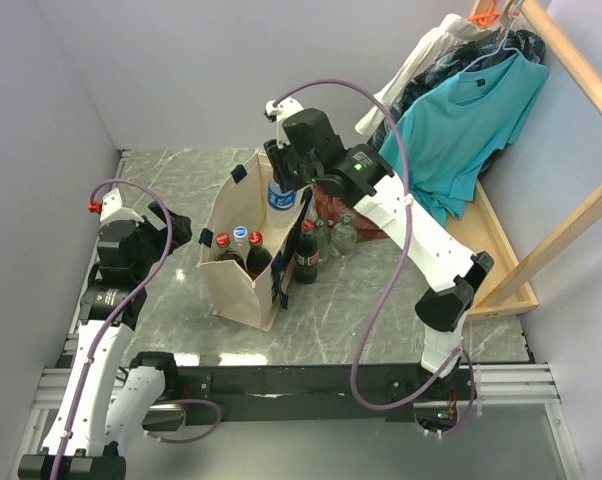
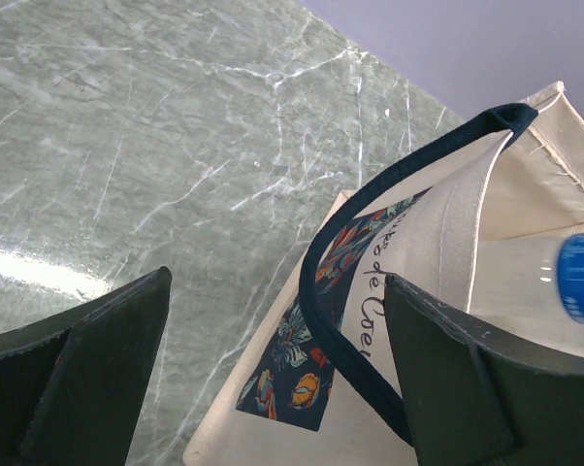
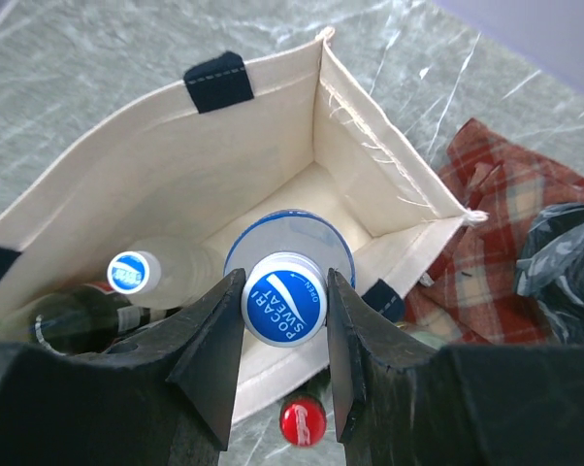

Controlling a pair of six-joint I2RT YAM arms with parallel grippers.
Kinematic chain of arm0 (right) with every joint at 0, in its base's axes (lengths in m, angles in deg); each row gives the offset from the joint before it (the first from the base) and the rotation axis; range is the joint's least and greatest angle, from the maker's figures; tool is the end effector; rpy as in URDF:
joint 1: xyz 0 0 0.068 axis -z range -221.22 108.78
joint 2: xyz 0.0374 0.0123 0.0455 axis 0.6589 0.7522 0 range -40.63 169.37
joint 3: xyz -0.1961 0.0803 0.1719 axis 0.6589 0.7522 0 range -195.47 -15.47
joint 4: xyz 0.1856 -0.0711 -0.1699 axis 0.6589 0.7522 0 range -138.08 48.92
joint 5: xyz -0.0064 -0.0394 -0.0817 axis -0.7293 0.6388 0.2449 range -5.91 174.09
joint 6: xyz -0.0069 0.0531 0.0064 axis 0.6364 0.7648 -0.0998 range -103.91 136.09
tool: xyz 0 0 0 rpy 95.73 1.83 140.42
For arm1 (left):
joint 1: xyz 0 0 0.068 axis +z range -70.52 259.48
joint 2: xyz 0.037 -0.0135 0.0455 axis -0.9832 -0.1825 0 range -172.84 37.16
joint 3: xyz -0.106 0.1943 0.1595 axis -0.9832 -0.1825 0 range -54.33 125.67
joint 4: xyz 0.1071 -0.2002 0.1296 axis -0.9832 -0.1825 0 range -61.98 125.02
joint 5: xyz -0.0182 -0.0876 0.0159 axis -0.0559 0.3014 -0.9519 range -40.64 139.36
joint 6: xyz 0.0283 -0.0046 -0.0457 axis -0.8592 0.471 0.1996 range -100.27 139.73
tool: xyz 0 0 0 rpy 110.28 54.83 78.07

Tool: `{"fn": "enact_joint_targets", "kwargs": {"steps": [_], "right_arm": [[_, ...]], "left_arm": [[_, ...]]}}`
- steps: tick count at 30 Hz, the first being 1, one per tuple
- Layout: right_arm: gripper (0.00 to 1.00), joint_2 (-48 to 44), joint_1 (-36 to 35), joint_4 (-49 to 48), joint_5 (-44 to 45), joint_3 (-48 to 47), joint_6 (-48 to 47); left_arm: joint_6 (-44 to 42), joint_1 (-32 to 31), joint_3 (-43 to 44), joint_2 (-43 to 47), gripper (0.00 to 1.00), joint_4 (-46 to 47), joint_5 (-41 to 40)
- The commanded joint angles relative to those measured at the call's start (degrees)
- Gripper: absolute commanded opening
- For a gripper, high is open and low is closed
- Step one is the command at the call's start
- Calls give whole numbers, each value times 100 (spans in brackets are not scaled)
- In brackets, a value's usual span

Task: Take the beverage out of the canvas bag
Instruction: Take out the drink from the canvas bag.

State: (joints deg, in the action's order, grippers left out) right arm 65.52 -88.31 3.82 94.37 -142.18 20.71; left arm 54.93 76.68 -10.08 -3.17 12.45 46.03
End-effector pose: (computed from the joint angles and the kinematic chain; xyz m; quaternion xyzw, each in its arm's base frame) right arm 0.2735 0.2850 0.4526 -0.2736 0.8252 0.1425 0.4731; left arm 0.1628 -0.0059 0.3259 -0.2427 0.7750 -0.1675 0.5589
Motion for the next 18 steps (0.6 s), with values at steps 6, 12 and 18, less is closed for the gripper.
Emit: {"fn": "enact_joint_targets", "kwargs": {"steps": [6, 12, 18], "right_arm": [[0, -885, -90, -954, 167, -292, -163], [0, -894, -98, -936, 62, -406, -207], [0, -964, -160, -901, 88, -415, -207]], "left_arm": [[-57, 35, 31, 52, 96, 86, -80], [-443, 35, 356, -97, 96, -142, -212], [-970, 35, 532, -88, 96, 33, -124]]}}
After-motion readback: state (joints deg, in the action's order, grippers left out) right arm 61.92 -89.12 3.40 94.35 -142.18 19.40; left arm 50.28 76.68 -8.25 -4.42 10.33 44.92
